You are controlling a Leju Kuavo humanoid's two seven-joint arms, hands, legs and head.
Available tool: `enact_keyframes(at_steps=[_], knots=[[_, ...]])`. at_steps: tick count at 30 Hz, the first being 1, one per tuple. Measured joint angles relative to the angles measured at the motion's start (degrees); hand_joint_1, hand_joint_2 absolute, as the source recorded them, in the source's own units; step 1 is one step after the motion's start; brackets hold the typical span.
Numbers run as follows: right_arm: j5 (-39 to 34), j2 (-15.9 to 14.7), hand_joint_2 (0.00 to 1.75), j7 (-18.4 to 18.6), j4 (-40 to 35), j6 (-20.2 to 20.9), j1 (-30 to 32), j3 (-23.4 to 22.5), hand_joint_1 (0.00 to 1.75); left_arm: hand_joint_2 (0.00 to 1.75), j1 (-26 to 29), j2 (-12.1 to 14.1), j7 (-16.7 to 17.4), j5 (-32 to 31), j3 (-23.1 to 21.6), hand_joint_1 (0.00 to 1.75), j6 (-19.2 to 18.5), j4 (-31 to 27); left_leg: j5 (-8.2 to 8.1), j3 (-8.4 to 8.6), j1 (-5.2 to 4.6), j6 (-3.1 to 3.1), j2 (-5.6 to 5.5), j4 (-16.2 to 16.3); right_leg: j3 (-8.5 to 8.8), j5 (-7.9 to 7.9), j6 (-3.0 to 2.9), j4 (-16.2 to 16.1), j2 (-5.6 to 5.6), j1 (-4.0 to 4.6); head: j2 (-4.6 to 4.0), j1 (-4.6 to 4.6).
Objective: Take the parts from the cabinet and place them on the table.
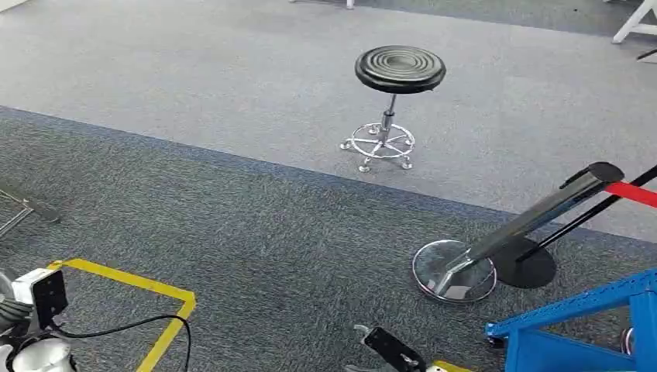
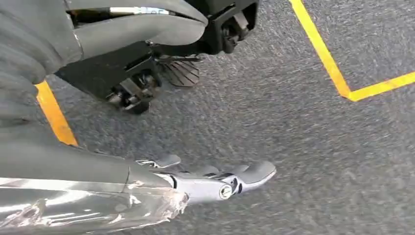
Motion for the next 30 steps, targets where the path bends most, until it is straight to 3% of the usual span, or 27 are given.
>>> enact_keyframes(at_steps=[2, 3, 4, 5, 6, 7, 8, 9, 12, 13, 14, 15, 16, 18, 19, 20, 22, 23, 24, 25, 28, 29, 30], knots=[[0.02, -0.2, 1.75, 0.0, 0.0, -0.02, 0.22, 0.0, 0.0, 1.75, -0.01, 0.02, 0.0, -0.04, -0.37, 1.75, -0.02, 0.13, -0.02, -0.07, -0.1, 0.34, -0.61, 0.02, -4.54, -4.39, 0.14, 9.62, 1.05, -0.01, 0.0, 0.15], [0.02, -0.24, 1.75, 0.0, 0.0, 0.0, 0.42, 0.02, 0.0, 1.75, -0.01, 0.0, 0.0, -0.04, -0.37, 1.75, -0.04, 0.18, -0.04, -0.08, -0.16, 0.37, -1.01, 0.04, -6.73, -5.67, 0.19, 13.8, 1.19, 0.01, 0.0, 0.22], [0.02, -0.28, 1.75, 0.0, 0.0, -0.02, 0.59, 0.02, 0.0, 1.75, 0.01, 0.02, 0.0, -0.04, -0.39, 1.75, -0.04, 0.31, -0.04, -0.04, -0.21, 0.37, -1.46, 0.05, -7.75, -5.42, 0.14, 15.37, 1.22, 0.01, 0.0, 0.17], [0.02, -0.46, 1.75, 0.02, 0.0, -0.02, 0.63, 0.02, 0.0, 1.75, 0.01, 0.02, 0.0, -0.04, -0.39, 1.75, -0.04, 0.35, -0.04, 0.01, -0.22, 0.36, -1.9, 0.06, -7.37, -3.8, 0.03, 13.98, 1.24, 0.01, 0.0, 0.22], [0.02, -0.55, 1.75, 0.02, 0.0, -0.02, 0.59, 0.02, 0.0, 1.75, 0.0, 0.02, 0.0, -0.04, -0.39, 1.75, -0.04, 0.35, -0.05, 0.09, -0.22, 0.35, -2.38, 0.07, -5.85, -1.35, -0.11, 10.44, 1.34, 0.01, 0.0, 0.22], [0.02, -0.59, 1.75, 0.0, 0.0, -0.04, 0.51, 0.02, 0.0, 1.75, -0.01, 0.02, 0.0, -0.04, -0.46, 1.75, -0.04, 0.35, -0.09, 0.24, -0.21, 0.29, -2.88, 0.08, -3.45, 1.43, -0.35, 5.27, 1.6, 0.0, 0.0, 0.22], [0.02, -0.63, 1.75, 0.0, 0.0, -0.07, 0.42, 0.02, 0.0, 1.75, -0.02, 0.0, 0.0, -0.04, -0.52, 1.75, -0.04, 0.37, -0.14, 0.35, -0.19, 0.2, -3.27, 0.09, -0.87, 3.87, -0.55, -0.24, 2.85, -0.06, 0.0, 0.24], [0.02, -0.7, 1.75, 0.02, 0.0, -0.07, 0.32, 0.02, 0.0, 1.75, -0.03, 0.0, 0.0, -0.04, -0.59, 1.75, -0.02, 0.37, -0.14, 0.2, -0.37, -0.05, -3.52, 0.1, 0.25, 2.95, -0.86, -2.14, 4.46, -0.12, 0.0, 0.18], [0.07, -0.7, 1.75, 0.07, 0.0, -0.07, 0.43, 0.09, 0.0, 1.75, -0.03, 0.04, 0.0, -0.02, -0.79, 1.75, -0.04, 0.42, 0.25, -0.44, -0.02, -1.11, -4.6, 0.29, 0.7, 3.1, -1.12, -2.76, 3.69, 0.1, 0.0, 0.17], [0.18, -0.72, 1.75, 0.04, 0.0, -0.09, 0.37, 0.09, 0.0, 1.75, -0.04, 0.07, 0.0, 0.04, -0.76, 1.75, -0.02, 0.42, 0.27, -0.45, -0.04, -1.51, -4.95, 0.22, 0.81, 3.33, -1.51, -3.06, 3.36, 0.06, 0.0, 0.17], [0.54, -0.68, 1.75, 0.07, -0.07, -0.26, 0.22, 0.11, 0.0, 1.75, -0.02, 0.18, 0.0, 0.04, -0.79, 1.75, -0.02, 0.44, -0.29, -0.5, 0.07, -1.68, -4.35, 0.61, 1.12, 3.65, -2.01, -3.52, 2.79, -0.33, 0.0, 0.17], [1.07, -0.68, 1.75, 0.02, -0.11, -0.54, 0.01, 0.26, 0.0, 1.75, -0.09, 0.15, 0.0, 0.06, -0.81, 1.75, -0.02, 0.44, -1.58, -1.22, -0.12, -1.99, -2.85, 2.38, 1.27, 3.59, -2.29, -3.62, 2.34, -0.3, 0.0, -0.23], [1.51, -0.68, 1.75, 0.02, -0.15, -0.7, -0.13, 0.55, 0.0, 1.75, -0.13, 0.17, 0.0, 0.07, -0.85, 1.75, -0.02, 0.44, -3.59, -2.96, -0.04, -2.22, -2.1, 5.92, 1.29, 3.51, -2.51, -3.61, 1.86, -0.29, 0.0, -0.42], [2.3, -0.68, 1.75, 0.35, -0.22, -0.81, -0.4, 1.07, 0.0, 1.75, -0.11, 0.17, 0.0, 0.07, -0.74, 1.75, -0.02, 0.55, -7.41, -7.52, 0.11, -2.63, -1.49, 15.1, 1.26, 3.37, -2.72, -3.56, 0.59, -0.16, 0.0, -0.35], [2.62, -0.66, 1.75, 0.61, -0.22, -0.7, -0.58, 1.4, 0.0, 1.75, -0.09, 0.17, 0.0, 0.18, -0.65, 1.75, -0.02, 0.55, -7.8, -8.79, 0.15, -2.75, -1.4, 17.52, 1.25, 3.32, -2.76, -3.55, 0.01, -0.13, 0.0, -0.37], [2.84, -0.57, 1.75, 0.72, -0.24, -0.57, -0.78, 1.7, 0.0, 1.75, -0.05, 0.17, 0.0, 0.31, -0.48, 1.75, -0.02, 0.55, -6.89, -8.65, 0.16, -2.77, -1.35, 17.21, 1.3, 3.3, -2.76, -3.55, -0.45, -0.1, 0.0, -0.35], [3.15, -0.22, 1.75, 1.0, -0.44, -0.44, -1.32, 2.23, 0.0, 1.75, -0.03, 0.17, 0.0, 0.31, -0.3, 1.75, -0.02, 0.55, -2.24, -5.09, 0.14, -2.54, -0.85, 10.18, 1.49, 3.15, -2.66, -3.53, -1.55, -0.05, 0.0, -0.35], [3.15, -0.06, 1.75, 1.09, -0.55, -0.44, -1.59, 2.38, 0.0, 1.75, -0.02, 0.17, 0.0, 0.33, -0.22, 1.75, -0.04, 0.55, -0.02, -2.36, 0.09, -2.3, 0.17, 5.21, 1.7, 3.06, -2.52, -3.53, -1.97, -0.01, 0.0, -0.37], [3.15, 0.15, 1.75, 1.12, -0.61, -0.44, -1.85, 2.51, 0.0, 1.75, -0.03, 0.17, 0.0, 0.31, -0.17, 1.75, -0.02, 0.55, 0.4, -0.39, -0.22, -1.96, 3.26, 1.43, 1.83, 2.91, -2.28, -3.53, -2.28, 0.22, 0.0, -0.39], [3.13, 0.26, 1.75, 1.14, -0.77, -0.44, -1.97, 2.67, 0.0, 1.75, -0.1, 0.15, 0.0, 0.31, -0.24, 1.75, -0.04, 0.55, -0.18, 0.1, -0.71, -1.56, 3.45, 0.05, 1.63, 2.62, -1.87, -3.19, -2.68, 0.72, 0.0, -0.44], [3.15, 0.44, 1.75, 1.31, -0.87, -0.48, -2.02, 2.97, 0.0, 1.75, 0.01, 0.15, 0.0, 0.31, 0.11, 1.75, -0.02, 0.52, 0.01, -0.5, -0.82, -0.77, 1.69, 0.31, 1.95, 2.54, -1.25, -3.46, -4.61, 0.7, 0.0, -0.13], [3.15, 0.55, 1.75, 1.31, -0.96, -0.5, -2.06, 3.06, 0.0, 1.75, 0.01, 0.09, 0.0, 0.26, 0.2, 1.75, -0.02, 0.52, 0.37, -0.27, -0.38, -0.24, 1.09, -0.08, 1.7, 2.08, -0.7, -3.2, -3.99, 0.46, 0.0, -0.2], [3.15, 0.63, 1.75, 1.29, -1.03, -0.57, -2.15, 3.17, 0.0, 1.75, 0.01, 0.02, 0.0, 0.28, 0.29, 1.75, 0.04, 0.5, 0.42, -0.29, -0.31, -0.03, 0.5, -0.09, 1.04, 0.87, -0.41, -1.74, -0.96, 0.26, 0.0, 0.04]])
